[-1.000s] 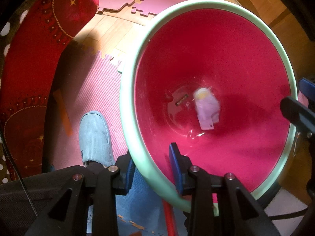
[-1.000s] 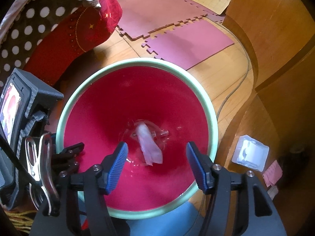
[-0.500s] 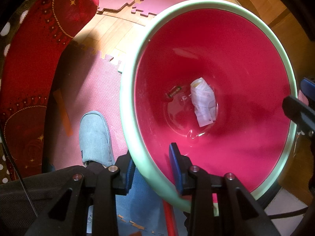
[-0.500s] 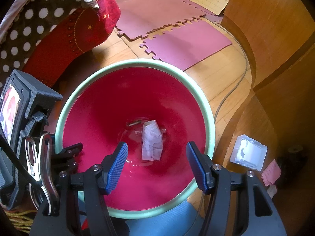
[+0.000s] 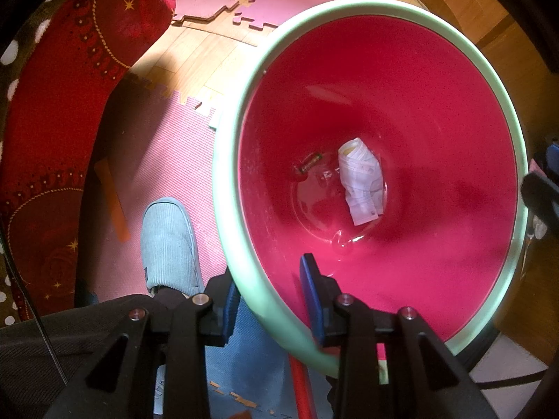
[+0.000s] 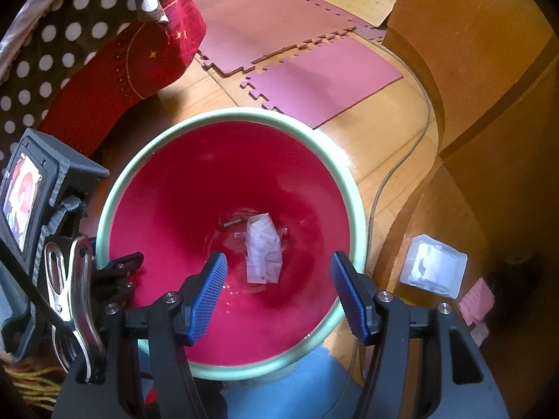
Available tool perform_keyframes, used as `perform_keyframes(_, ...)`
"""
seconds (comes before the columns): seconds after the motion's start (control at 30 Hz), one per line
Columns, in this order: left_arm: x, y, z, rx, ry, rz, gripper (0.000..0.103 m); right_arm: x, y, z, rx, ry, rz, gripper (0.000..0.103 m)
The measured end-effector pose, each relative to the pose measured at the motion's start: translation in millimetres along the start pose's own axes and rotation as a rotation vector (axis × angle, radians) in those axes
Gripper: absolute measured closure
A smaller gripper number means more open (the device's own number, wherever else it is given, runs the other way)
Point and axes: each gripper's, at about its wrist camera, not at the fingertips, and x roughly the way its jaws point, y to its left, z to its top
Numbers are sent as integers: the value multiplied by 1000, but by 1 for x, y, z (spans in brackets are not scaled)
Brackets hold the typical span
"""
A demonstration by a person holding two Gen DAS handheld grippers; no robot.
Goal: Collect trash
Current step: 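Move the open right tool back toward the shelf trash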
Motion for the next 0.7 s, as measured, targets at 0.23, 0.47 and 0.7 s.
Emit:
perform_keyframes(0.23,0,0,0,0,0,0,69,-9,-7,-4,20,-14,-14,40)
perform_keyframes(0.47,0,0,0,0,-1,0,69,-14,-17,-9,48,-17,-31,40)
perform_keyframes(0.7,0,0,0,0,-1,0,69,-17,-29,-17,79,-13,-49,40)
